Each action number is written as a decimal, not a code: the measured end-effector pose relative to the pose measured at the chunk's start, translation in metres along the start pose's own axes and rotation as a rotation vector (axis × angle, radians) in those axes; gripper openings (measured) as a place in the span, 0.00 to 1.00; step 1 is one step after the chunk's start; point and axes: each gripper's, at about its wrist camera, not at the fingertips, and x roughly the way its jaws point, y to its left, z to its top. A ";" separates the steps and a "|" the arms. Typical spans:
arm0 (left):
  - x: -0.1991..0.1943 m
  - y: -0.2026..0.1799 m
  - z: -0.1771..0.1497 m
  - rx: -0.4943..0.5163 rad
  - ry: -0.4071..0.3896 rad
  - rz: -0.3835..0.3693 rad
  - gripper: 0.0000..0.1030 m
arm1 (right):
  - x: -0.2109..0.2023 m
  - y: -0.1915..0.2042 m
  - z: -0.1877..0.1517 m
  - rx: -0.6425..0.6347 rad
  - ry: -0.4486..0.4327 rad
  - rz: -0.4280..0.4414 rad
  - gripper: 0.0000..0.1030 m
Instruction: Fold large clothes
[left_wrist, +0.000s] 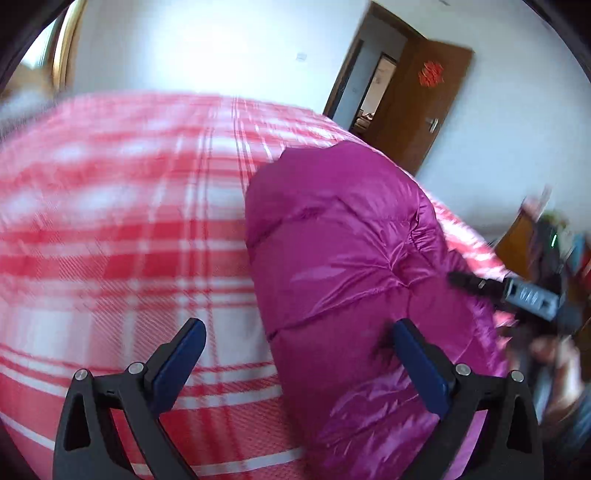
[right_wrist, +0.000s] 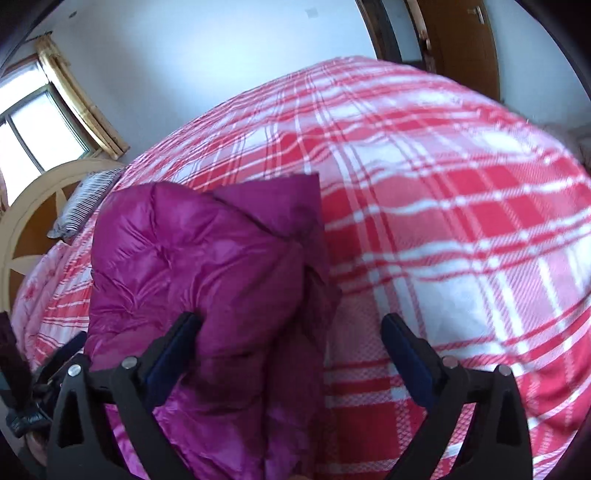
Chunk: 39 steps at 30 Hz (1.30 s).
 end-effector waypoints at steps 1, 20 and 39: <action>0.006 0.005 -0.001 -0.046 0.019 -0.044 0.98 | 0.001 -0.003 -0.001 0.012 -0.002 0.018 0.97; -0.105 -0.011 0.021 0.172 -0.190 0.037 0.38 | -0.009 0.097 -0.003 -0.074 0.037 0.290 0.22; -0.208 0.188 -0.003 -0.028 -0.252 0.417 0.38 | 0.116 0.370 -0.038 -0.345 0.228 0.504 0.22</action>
